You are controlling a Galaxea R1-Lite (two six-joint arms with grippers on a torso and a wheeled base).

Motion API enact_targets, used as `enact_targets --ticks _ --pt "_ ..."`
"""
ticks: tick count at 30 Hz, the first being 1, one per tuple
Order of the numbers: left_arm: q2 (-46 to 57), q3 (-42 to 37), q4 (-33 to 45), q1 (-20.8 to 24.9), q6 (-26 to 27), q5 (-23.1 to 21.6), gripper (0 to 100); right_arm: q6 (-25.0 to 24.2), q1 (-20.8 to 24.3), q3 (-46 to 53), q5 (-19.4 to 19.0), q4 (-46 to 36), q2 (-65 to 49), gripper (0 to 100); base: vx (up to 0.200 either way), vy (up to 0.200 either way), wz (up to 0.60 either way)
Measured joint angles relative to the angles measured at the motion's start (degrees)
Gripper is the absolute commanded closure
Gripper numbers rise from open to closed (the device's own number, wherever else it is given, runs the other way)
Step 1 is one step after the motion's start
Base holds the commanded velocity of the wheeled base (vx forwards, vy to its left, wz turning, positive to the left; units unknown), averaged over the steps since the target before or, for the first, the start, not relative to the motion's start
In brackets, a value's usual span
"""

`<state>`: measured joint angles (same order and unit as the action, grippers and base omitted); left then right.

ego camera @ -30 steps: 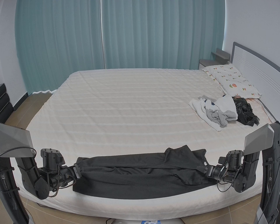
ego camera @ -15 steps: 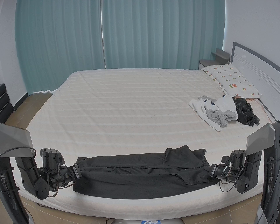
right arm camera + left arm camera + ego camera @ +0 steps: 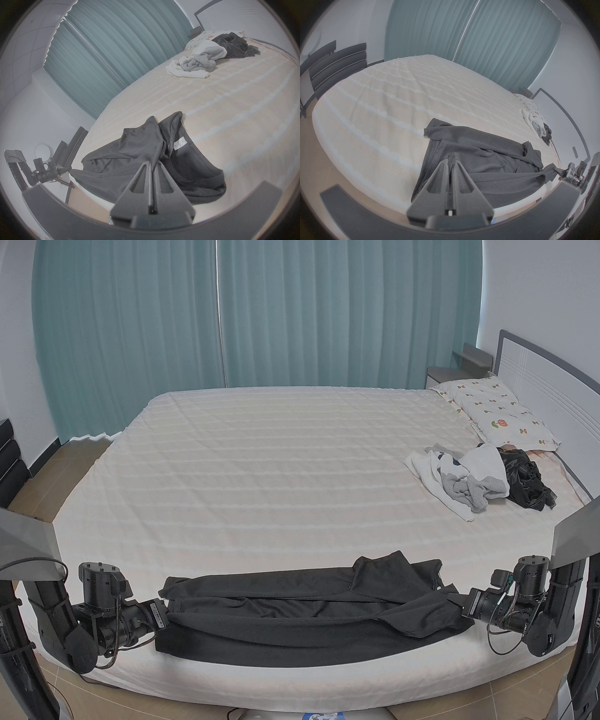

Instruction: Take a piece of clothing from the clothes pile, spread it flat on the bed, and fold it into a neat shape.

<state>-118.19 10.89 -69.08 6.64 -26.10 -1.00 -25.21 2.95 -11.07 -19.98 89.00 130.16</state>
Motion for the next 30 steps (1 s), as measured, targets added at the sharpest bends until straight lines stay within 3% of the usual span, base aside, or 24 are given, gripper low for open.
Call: enact_targets --ticks 12,20,30 --pt "3.6 -5.2 0.0 -0.2 -1.8 -1.3 100 0.2 -1.7 8.9 -1.9 -0.1 -9.5 100 0.0 0.0 0.0" --pt "6.3 -9.3 0.2 -0.2 -2.6 -4.6 100 0.2 -2.2 10.0 -1.4 0.0 -12.2 100 0.0 0.0 0.0" --pt "7.1 -9.8 2.6 -1.0 -3.0 -4.8 100 1.1 -2.1 10.1 -1.4 -4.4 -12.8 100 0.0 0.0 0.0"
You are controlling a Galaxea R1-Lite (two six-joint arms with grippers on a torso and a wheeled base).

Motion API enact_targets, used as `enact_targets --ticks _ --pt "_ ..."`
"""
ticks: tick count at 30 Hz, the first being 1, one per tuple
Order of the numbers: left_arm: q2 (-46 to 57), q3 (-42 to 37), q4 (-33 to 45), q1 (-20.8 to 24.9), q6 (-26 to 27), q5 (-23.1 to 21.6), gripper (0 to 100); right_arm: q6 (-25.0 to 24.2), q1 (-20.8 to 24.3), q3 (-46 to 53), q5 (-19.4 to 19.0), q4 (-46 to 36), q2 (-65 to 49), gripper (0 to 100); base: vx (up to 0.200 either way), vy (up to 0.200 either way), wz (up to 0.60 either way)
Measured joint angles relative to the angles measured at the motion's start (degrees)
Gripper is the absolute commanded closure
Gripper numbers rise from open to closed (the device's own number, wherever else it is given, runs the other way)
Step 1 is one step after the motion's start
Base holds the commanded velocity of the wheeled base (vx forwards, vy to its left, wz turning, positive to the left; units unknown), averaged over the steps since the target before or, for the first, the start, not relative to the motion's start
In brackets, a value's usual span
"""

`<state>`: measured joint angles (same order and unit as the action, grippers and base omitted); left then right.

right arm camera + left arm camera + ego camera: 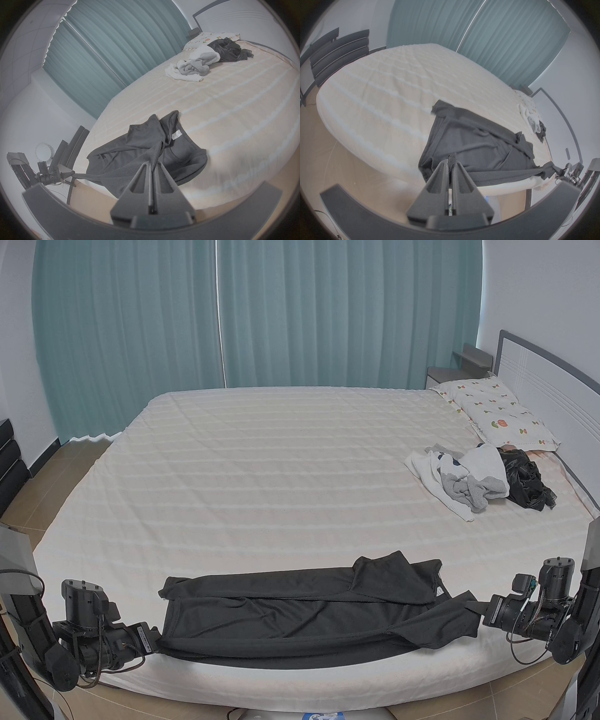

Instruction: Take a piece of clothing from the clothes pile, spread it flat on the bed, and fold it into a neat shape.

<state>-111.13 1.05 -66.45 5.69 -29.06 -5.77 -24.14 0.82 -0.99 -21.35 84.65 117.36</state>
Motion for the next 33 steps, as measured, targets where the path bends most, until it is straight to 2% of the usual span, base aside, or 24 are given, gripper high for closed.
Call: enact_targets --ticks 3,8,17,33 --pt "0.1 -0.1 2.7 0.1 1.3 0.1 100 0.8 0.1 0.0 -0.1 -1.2 -0.1 100 0.0 0.0 0.0" --pt "-0.2 0.0 3.0 0.2 2.0 0.1 100 1.2 0.3 0.0 -0.3 -0.9 0.6 100 0.0 0.0 0.0" --pt "-4.0 4.0 2.4 -0.4 1.9 0.6 100 1.1 0.3 -0.4 -0.1 4.2 5.0 100 0.0 0.0 0.0" --pt "-12.5 13.6 2.3 -1.0 1.5 3.4 100 0.4 0.5 -11.9 1.8 4.3 15.1 100 0.0 0.0 0.0"
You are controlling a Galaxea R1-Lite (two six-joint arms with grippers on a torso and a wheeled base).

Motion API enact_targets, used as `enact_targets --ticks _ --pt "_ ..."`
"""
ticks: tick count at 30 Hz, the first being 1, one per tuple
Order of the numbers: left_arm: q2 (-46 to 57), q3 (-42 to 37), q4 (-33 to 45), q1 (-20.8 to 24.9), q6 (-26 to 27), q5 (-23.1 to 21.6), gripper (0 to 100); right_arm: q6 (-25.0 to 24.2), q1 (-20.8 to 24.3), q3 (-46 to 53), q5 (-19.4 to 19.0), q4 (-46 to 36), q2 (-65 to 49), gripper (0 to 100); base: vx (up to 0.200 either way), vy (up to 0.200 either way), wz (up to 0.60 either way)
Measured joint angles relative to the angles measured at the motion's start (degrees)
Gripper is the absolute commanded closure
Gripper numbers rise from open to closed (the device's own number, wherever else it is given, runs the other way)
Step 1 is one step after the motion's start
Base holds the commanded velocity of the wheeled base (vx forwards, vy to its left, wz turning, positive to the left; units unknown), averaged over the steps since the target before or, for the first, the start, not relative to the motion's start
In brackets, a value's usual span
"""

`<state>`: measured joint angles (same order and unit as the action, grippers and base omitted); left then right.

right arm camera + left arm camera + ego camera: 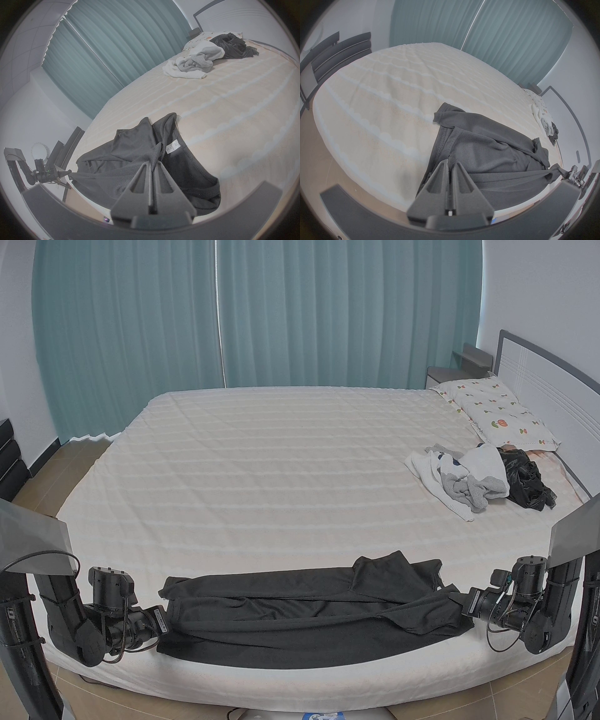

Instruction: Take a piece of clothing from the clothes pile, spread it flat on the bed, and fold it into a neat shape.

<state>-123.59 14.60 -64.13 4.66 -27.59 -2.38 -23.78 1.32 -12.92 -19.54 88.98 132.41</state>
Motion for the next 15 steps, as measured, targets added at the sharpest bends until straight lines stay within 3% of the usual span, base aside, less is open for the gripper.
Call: enact_targets --ticks 6,15 --pt "0.8 -0.8 0.1 0.0 -0.2 -0.1 100 -2.4 -0.1 -0.1 -0.7 0.0 -1.5 100 0.0 0.0 0.0" --pt "7.2 -5.7 0.0 0.0 0.0 -0.5 100 -3.9 -0.2 7.2 -2.0 0.0 -8.3 100 0.0 0.0 0.0"
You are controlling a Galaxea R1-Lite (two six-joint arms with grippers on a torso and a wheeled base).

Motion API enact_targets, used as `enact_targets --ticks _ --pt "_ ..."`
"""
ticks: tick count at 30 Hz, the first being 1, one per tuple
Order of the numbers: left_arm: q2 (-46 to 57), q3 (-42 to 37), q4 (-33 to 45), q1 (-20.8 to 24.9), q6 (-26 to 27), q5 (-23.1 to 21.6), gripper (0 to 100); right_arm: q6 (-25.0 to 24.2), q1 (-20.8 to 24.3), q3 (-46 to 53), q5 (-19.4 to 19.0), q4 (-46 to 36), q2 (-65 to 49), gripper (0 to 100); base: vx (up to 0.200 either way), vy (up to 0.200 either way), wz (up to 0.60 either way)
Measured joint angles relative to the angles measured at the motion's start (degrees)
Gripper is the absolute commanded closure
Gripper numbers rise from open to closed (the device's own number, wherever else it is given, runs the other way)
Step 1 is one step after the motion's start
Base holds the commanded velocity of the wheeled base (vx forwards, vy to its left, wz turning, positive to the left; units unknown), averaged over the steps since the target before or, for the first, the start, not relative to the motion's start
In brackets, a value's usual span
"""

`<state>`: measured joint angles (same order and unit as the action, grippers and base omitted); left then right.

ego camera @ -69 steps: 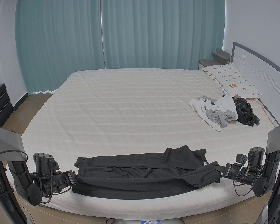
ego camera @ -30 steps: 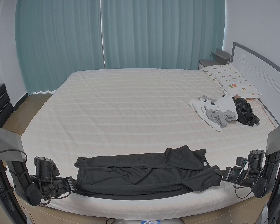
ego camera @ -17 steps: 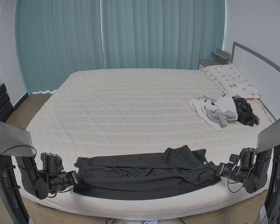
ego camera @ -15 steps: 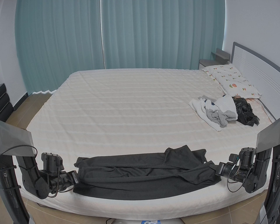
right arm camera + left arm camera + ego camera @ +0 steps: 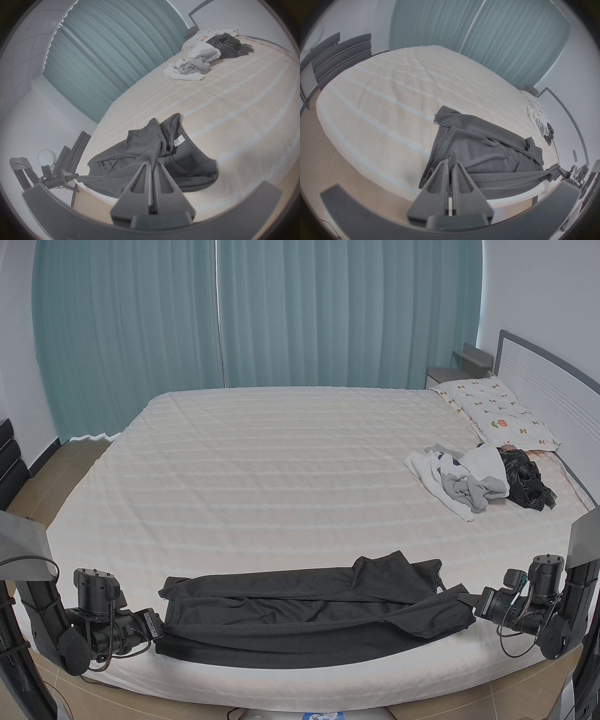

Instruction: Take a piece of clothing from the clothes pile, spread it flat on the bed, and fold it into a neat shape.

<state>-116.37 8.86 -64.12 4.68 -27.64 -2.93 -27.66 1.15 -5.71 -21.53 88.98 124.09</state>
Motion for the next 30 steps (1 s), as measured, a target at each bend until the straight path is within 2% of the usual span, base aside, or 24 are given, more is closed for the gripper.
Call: enact_targets --ticks 13,25,30 --pt "7.3 -7.2 0.0 0.0 -0.1 -1.6 100 1.4 -0.9 4.6 0.0 0.0 -4.0 100 0.0 0.0 0.0" --pt "11.3 -7.9 4.1 0.2 0.1 -2.3 100 1.5 -1.5 4.7 0.4 -0.7 -5.3 100 0.0 0.0 0.0" --pt "10.6 -7.9 3.9 0.2 0.4 -2.2 100 3.2 -1.4 4.7 0.5 -3.6 -5.2 100 0.0 0.0 0.0"
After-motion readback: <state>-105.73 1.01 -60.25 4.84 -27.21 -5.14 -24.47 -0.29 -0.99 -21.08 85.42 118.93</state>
